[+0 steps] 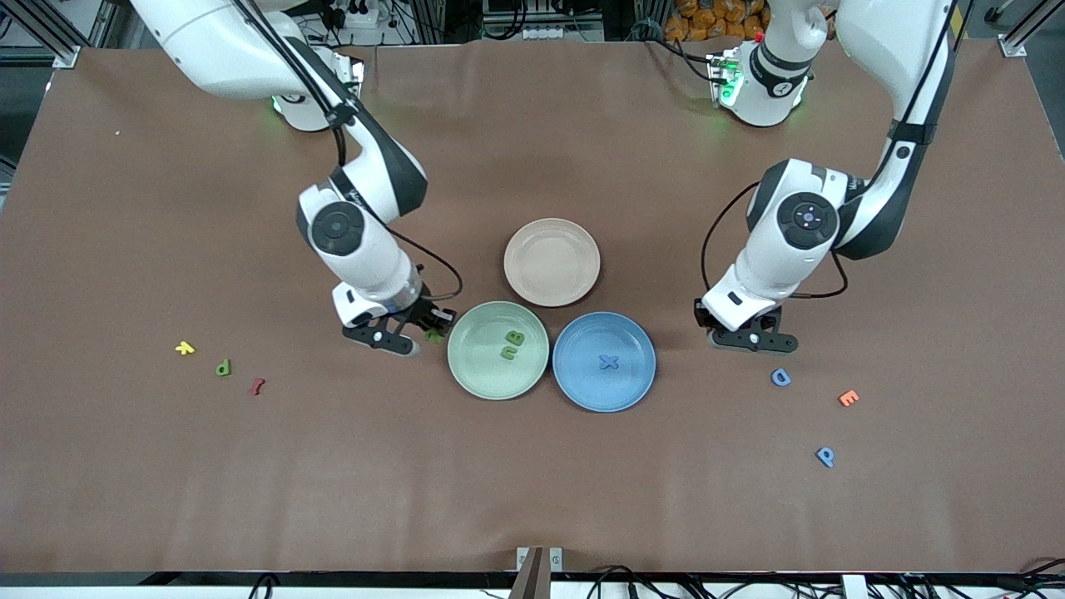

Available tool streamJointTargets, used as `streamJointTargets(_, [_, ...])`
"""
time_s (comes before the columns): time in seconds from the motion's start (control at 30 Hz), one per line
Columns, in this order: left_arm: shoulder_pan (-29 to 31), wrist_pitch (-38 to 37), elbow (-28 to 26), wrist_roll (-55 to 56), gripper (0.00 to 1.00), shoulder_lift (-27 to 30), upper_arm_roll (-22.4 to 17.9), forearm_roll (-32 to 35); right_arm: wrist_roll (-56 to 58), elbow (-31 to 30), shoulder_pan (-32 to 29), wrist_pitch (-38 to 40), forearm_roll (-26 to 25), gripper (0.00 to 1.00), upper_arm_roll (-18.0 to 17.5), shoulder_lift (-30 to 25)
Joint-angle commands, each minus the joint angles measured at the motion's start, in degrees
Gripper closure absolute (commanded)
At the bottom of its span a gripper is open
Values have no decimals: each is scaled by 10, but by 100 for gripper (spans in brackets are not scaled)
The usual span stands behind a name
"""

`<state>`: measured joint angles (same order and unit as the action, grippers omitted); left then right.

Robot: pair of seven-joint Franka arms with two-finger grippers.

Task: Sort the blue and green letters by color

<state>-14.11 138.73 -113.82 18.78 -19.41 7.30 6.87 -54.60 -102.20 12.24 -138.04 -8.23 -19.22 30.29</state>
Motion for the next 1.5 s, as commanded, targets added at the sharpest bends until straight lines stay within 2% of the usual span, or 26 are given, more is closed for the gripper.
streamJointTargets(0.0, [-34, -21, 40, 54, 97, -19, -9, -12, -96, 97, 23, 39, -55, 100, -2, 74])
streamJointTargets(0.33, [-76, -80, 144, 133, 98, -78, -10, -14, -143, 139, 61, 34, -64, 100, -1, 125])
streamJointTargets(0.47, [-92, -94, 182, 160, 98, -105, -10, -14, -157, 150, 67, 34, -64, 93, -1, 136])
streamJointTargets(0.53, [-102, -94, 199, 173, 98, -120, -15, -14, -162, 150, 68, 33, -64, 81, -1, 137])
streamJointTargets(0.57, [-107, -94, 206, 179, 98, -128, -18, -14, -168, 150, 68, 33, -64, 72, -1, 137])
streamJointTargets(0.63, [-114, -94, 223, 192, 98, -144, -19, -13, -183, 150, 69, 33, -64, 42, -1, 139])
streamJointTargets(0.67, [-115, -94, 232, 197, 98, -152, -19, -13, -188, 150, 69, 33, -64, 24, -1, 140])
streamJointTargets(0.73, [-116, -94, 243, 206, 99, -164, -19, -13, -193, 150, 68, 33, -64, 1, -1, 140])
streamJointTargets(1.1, [-127, -94, 284, 245, 99, -207, -19, -14, -183, 147, 58, 39, -64, 0, -1, 121])
streamJointTargets(1.47, [-126, -53, 286, 253, 99, -238, -19, -14, -127, 106, 2, 77, -56, 0, -10, 36])
